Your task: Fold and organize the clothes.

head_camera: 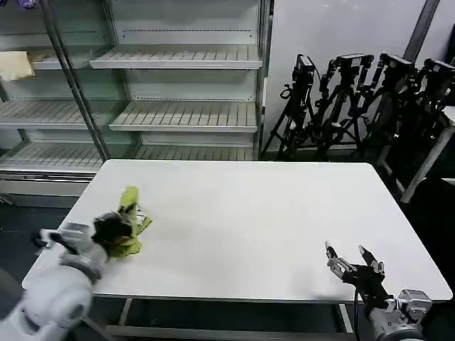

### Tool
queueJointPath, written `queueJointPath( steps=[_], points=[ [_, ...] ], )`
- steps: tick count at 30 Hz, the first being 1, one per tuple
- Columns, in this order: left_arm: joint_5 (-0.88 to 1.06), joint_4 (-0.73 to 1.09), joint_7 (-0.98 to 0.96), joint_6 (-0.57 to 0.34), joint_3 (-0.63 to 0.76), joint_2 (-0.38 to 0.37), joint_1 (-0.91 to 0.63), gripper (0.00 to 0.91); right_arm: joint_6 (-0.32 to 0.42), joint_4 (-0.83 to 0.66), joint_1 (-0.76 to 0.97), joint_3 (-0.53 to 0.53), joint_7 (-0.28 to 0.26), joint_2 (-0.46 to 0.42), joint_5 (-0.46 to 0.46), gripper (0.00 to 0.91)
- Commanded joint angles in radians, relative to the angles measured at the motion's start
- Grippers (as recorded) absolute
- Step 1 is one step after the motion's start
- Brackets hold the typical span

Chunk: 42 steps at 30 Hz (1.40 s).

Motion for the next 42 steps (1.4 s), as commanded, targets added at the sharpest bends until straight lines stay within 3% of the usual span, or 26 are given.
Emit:
queueJointPath(
  steps=[1,10,21,28,36,42],
  points=[
    [0.264,0.089,-0.053,0.011,0.479,-0.314,-0.240,0.020,0.003,0.012,-0.042,0.020,-0.001,0.013,-0.017,0.907],
    [-0.076,0.344,-0.191,0.007,0.577,-0.602,-0.515,0.020,0.006,-0.027,-0.030,0.014,-0.002,0.024,-0.029,0.907],
    [-0.137,0.582,-0.229,0.007,0.605,-0.854,-0.711,0.020,0.008,-0.058,-0.018,0.060,-0.004,0.003,0.007,0.907],
    [-0.196,0.643,-0.237,-0.025,0.611,-0.894,-0.825,0.020,0.008,-0.082,0.002,0.061,-0.002,-0.007,0.021,0.907],
    [-0.028,0.729,-0.186,-0.035,0.766,-0.904,-0.722,0.020,0.023,-0.054,-0.040,0.072,-0.009,0.011,0.011,0.907],
    [-0.088,0.653,-0.195,-0.003,0.655,-0.885,-0.744,0.020,0.023,-0.038,-0.044,0.080,-0.008,0.013,0.012,0.907]
  ],
)
